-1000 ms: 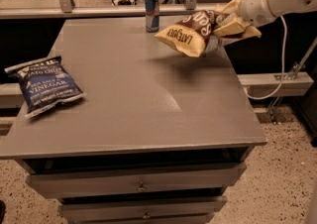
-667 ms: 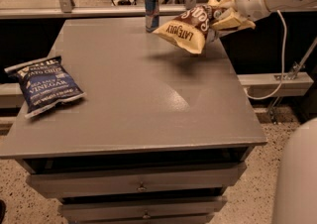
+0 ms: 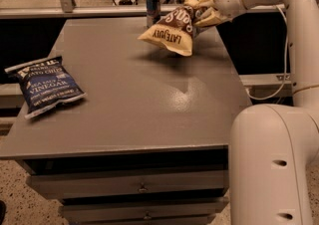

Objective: Move brown chip bag near redbull can

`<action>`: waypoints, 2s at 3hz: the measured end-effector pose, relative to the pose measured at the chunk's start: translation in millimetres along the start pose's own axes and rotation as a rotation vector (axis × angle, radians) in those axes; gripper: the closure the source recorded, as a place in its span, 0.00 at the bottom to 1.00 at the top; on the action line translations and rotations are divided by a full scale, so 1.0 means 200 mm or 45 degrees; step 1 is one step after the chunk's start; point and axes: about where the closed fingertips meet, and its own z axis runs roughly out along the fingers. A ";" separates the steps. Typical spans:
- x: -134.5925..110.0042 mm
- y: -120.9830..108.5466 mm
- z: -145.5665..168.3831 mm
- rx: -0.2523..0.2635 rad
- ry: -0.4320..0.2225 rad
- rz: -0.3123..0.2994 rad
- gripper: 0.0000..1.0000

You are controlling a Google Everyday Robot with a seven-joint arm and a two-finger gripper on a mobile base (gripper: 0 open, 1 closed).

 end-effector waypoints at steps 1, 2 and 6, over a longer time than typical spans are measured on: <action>-0.04 -0.04 0.09 -0.027 0.045 -0.059 1.00; -0.01 -0.08 0.13 -0.042 0.161 -0.070 1.00; 0.11 -0.15 0.15 0.045 0.231 0.053 0.20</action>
Offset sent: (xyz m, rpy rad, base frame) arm 0.0558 0.0021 0.0230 -0.2050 -0.0225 -0.0752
